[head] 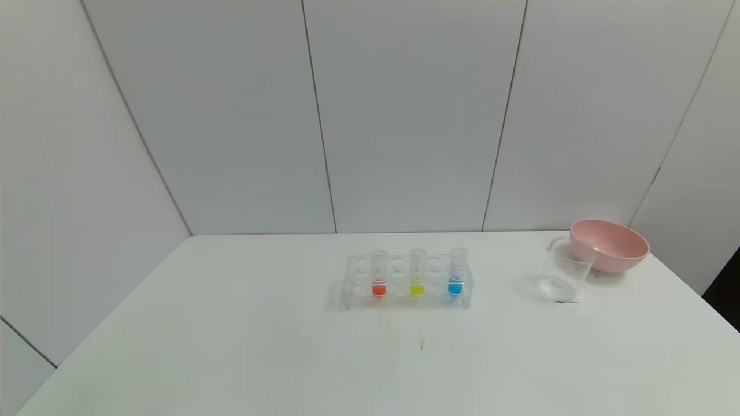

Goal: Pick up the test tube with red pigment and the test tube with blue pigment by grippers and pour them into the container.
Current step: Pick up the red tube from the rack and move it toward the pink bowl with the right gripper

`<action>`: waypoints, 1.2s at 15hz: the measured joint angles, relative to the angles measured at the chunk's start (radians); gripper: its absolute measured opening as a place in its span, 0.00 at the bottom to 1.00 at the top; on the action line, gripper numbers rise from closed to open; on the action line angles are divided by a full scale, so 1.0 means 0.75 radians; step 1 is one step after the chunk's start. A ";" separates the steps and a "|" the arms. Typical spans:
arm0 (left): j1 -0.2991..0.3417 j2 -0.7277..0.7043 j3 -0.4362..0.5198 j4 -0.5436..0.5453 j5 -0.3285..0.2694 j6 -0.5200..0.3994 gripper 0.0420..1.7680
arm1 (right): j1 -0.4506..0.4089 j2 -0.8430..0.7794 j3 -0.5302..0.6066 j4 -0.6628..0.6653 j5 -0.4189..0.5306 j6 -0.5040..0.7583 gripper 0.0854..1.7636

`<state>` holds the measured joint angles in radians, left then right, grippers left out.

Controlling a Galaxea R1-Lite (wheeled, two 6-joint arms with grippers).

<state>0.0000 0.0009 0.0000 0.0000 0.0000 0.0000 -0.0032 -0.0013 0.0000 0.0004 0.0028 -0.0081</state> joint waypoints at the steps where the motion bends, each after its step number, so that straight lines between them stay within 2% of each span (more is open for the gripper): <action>1: 0.000 0.000 0.000 0.000 0.000 0.000 1.00 | 0.000 0.000 0.000 0.001 -0.001 -0.001 0.97; 3: 0.000 0.000 0.000 0.000 0.000 0.000 1.00 | -0.001 0.000 -0.002 -0.001 -0.003 0.003 0.97; 6: 0.000 0.000 0.000 0.000 0.000 0.000 1.00 | 0.001 0.026 -0.083 0.008 -0.003 0.007 0.97; 9: 0.000 0.000 0.000 0.000 0.000 0.000 1.00 | 0.003 0.181 -0.182 -0.064 -0.002 0.049 0.97; 11: 0.000 0.000 0.000 0.000 0.000 0.000 1.00 | 0.004 0.353 -0.223 -0.216 -0.002 0.063 0.97; 18: 0.000 0.000 0.000 0.000 0.000 0.000 1.00 | 0.021 1.220 -0.204 -0.980 -0.003 0.071 0.97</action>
<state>0.0000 0.0009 0.0000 0.0000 0.0000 0.0000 0.0128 0.9136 -0.1530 -0.7347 0.0009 0.0449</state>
